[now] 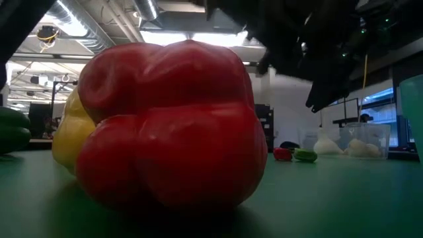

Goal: Sort produce into baskets
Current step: Put the green pepper into the light blue bin

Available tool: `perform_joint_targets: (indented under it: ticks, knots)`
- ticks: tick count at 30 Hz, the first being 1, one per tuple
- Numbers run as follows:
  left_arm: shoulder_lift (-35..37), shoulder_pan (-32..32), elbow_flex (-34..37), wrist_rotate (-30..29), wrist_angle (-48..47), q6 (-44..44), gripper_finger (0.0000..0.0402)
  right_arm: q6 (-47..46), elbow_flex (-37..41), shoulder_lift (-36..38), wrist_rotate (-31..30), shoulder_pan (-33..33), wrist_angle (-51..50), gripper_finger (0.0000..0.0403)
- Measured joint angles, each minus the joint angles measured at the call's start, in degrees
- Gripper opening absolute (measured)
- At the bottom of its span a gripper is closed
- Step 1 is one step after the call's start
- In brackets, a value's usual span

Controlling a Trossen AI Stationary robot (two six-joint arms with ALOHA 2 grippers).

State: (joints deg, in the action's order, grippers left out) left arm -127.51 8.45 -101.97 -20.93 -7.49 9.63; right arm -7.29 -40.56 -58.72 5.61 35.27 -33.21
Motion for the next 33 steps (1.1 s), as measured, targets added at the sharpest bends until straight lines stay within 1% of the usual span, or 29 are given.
perform_joint_targets:
  ticks: [2, 5, 6, 9, 13, 18, 22, 29, 33]
  knots:
    - [-0.17, -2.19, 1.34, 4.74, 0.46, -1.26, 0.0192, -0.02, 0.0, 0.0, -0.02, 0.02, 0.0, 0.0243]
    - [-0.3, -6.2, 3.3, 16.17, 3.85, -3.72, 0.0192, 0.01, 0.0, 0.0, -0.02, 0.01, 0.04, 0.0243]
    - [-0.28, -7.38, 3.86, 18.22, 4.21, -4.4, 0.0192, 0.03, 0.0, 0.0, -0.02, 0.01, 0.04, 0.0243]
    - [-0.24, -10.27, 5.81, 20.36, 3.46, -8.62, 0.0192, 0.04, 0.0, 0.0, -0.33, 0.0, 0.07, 0.0243]
    - [-0.37, -13.27, 7.16, 26.37, 4.53, -15.23, 0.0192, 0.1, 0.0, 0.0, -1.49, 0.01, 0.12, 0.0243]
    - [-1.81, -14.52, 7.65, 27.91, 5.79, -18.67, 0.0191, 0.11, 0.0, 0.0, -2.6, 0.0, 0.2, 0.0243]
    - [-4.19, -14.49, 7.63, 30.16, 8.39, -19.04, 0.0191, 0.12, 0.0, 0.02, -2.62, 0.02, 0.32, 0.0243]
    - [-7.04, -13.84, 7.54, 29.83, 8.12, -19.0, 0.0191, 0.17, 0.0, 0.02, -2.62, 0.02, 0.27, 0.0244]
    - [-7.12, -13.71, 7.52, 26.77, 7.95, -18.56, 0.0191, 0.29, 0.0, 0.02, -2.62, 0.01, 0.24, 0.0243]
